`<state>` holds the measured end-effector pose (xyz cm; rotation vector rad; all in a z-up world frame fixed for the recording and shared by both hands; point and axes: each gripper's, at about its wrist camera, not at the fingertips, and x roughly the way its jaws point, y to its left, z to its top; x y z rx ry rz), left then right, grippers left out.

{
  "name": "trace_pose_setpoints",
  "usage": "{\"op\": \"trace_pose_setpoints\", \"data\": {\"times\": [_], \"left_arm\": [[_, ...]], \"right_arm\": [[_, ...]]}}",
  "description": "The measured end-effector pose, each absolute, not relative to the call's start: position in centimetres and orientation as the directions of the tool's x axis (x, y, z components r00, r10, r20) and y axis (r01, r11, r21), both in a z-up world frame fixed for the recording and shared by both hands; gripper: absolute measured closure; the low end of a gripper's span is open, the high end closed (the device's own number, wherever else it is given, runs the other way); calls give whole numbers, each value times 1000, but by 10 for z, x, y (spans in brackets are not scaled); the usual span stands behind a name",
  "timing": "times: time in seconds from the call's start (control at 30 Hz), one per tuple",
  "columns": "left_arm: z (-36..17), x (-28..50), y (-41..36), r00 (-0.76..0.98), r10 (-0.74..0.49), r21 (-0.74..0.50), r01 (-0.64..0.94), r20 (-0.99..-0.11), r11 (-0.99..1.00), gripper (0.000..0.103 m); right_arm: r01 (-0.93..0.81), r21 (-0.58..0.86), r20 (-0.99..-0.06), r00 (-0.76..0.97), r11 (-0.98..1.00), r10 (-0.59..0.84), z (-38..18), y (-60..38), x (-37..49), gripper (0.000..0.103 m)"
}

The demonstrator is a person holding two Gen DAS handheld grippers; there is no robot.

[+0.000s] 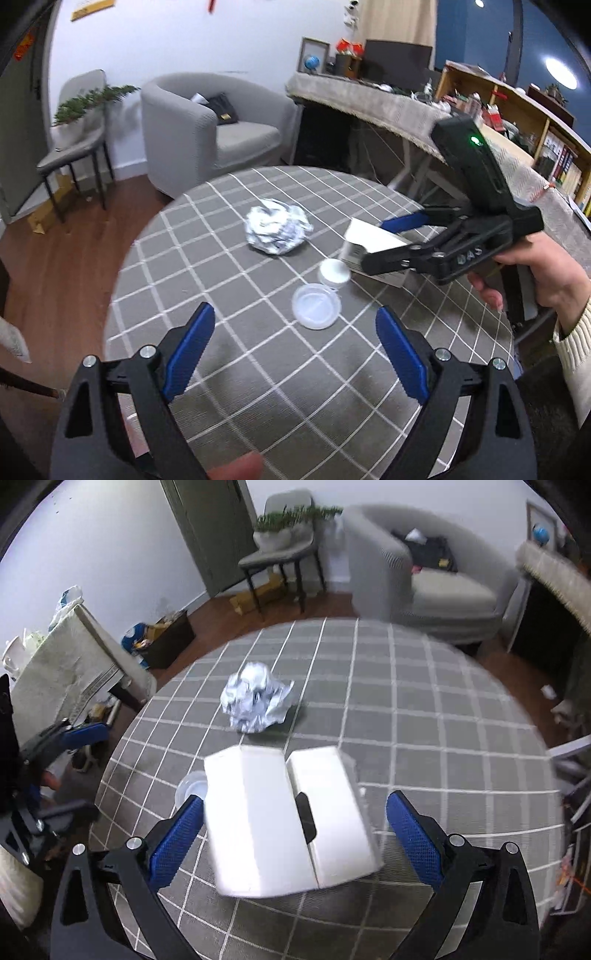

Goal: Collect trash
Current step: 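Move both tools back over the table toward the white box and lid, then grasp the white box with the right gripper while the left grasps the clear lid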

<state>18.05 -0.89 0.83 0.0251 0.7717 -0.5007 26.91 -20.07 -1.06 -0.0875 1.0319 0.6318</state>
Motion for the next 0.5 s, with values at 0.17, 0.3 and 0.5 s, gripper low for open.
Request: {"op": "trace_pose_setpoints", "data": {"times": [0.17,0.3,0.5], "left_arm": [[1,187,-23,577,-438,-164,465,-689,870,12],[-4,191,-33,564,-444,-167,474,-696,864,12],[-7,198,-45,561,-440,-160,478,-701,864,13]], "right_arm": [[-531,257,-815,330,807,477,-13,-205,274,6],[-546,256,-811,329,798,484,-9,-205,272,22],[-559,251,-810,326,791,487,-10,-205,268,36]]}}
